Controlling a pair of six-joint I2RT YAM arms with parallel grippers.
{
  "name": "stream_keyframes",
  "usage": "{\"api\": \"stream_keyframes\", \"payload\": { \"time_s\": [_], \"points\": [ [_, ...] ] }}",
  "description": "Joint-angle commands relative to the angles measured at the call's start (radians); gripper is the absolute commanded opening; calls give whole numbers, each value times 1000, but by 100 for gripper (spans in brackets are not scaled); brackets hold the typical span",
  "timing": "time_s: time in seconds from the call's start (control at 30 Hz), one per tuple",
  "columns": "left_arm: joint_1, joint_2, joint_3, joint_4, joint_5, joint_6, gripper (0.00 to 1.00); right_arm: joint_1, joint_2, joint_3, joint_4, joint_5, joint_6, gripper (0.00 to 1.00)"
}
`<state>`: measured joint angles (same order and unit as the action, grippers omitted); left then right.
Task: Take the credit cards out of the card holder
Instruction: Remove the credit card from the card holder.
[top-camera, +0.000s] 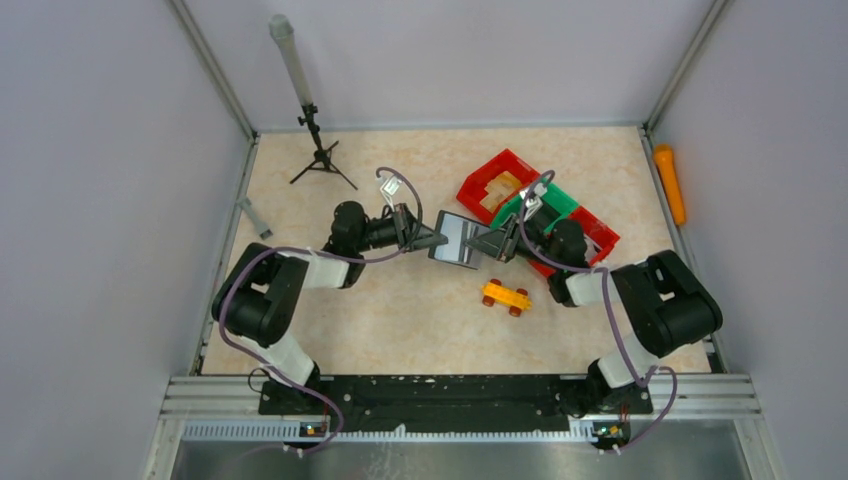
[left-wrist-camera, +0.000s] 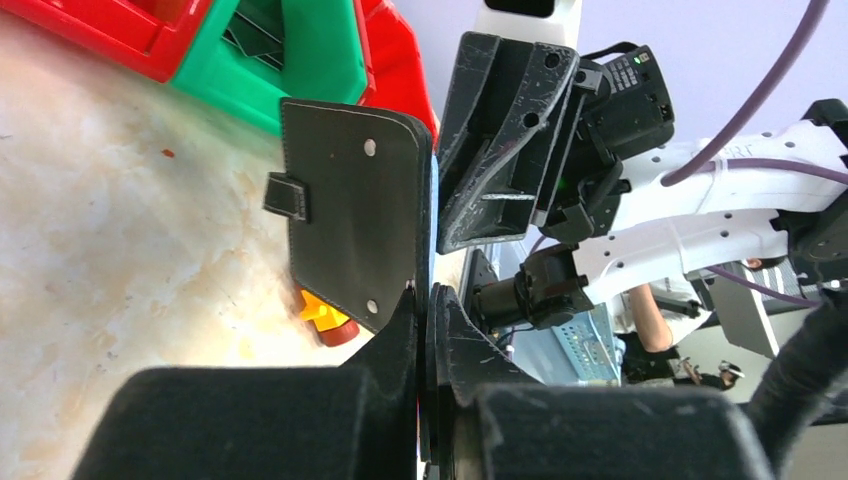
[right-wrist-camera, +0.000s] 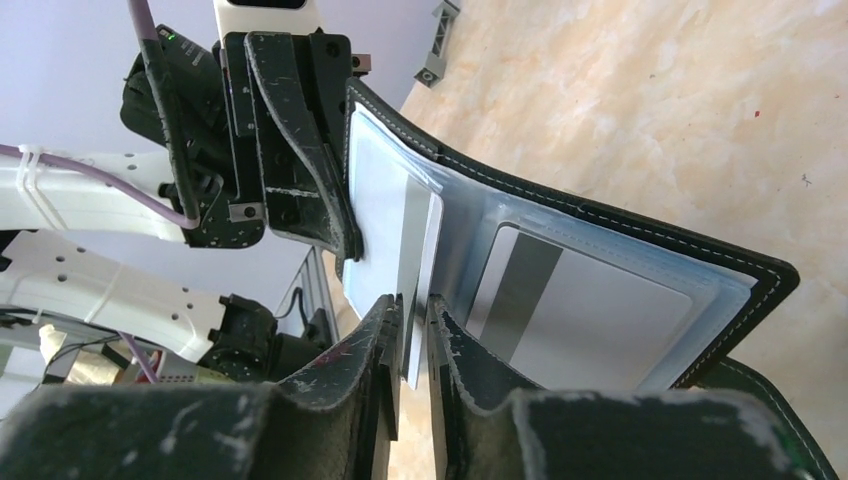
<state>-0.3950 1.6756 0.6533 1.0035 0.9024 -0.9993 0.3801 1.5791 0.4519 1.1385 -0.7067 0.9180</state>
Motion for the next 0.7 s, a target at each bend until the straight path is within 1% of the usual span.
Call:
{"api": "stream_keyframes", "payload": {
  "time_s": [0.0, 0.17, 0.3, 0.33, 0.47, 0.67],
  "points": [
    [-16, 18, 27, 142, 55, -59, 0, -7, -2, 1, 115, -19, 7, 18],
    [-16, 53, 27, 263, 80, -143, 0, -7, 5, -3, 145, -27, 19, 20],
    [-16, 62, 29, 277, 81, -150, 0, -7, 16, -7, 189, -41, 43, 20],
    [-16, 59, 28, 270, 82, -146, 0, -7, 16, -7, 192, -43, 44, 18],
    [-8, 33, 17, 205, 57, -101, 0, -7, 16, -8, 198, -43, 46, 5],
    [19, 7, -9, 196, 33, -91, 0, -7, 15, -10, 205, -44, 51, 5]
  ]
}}
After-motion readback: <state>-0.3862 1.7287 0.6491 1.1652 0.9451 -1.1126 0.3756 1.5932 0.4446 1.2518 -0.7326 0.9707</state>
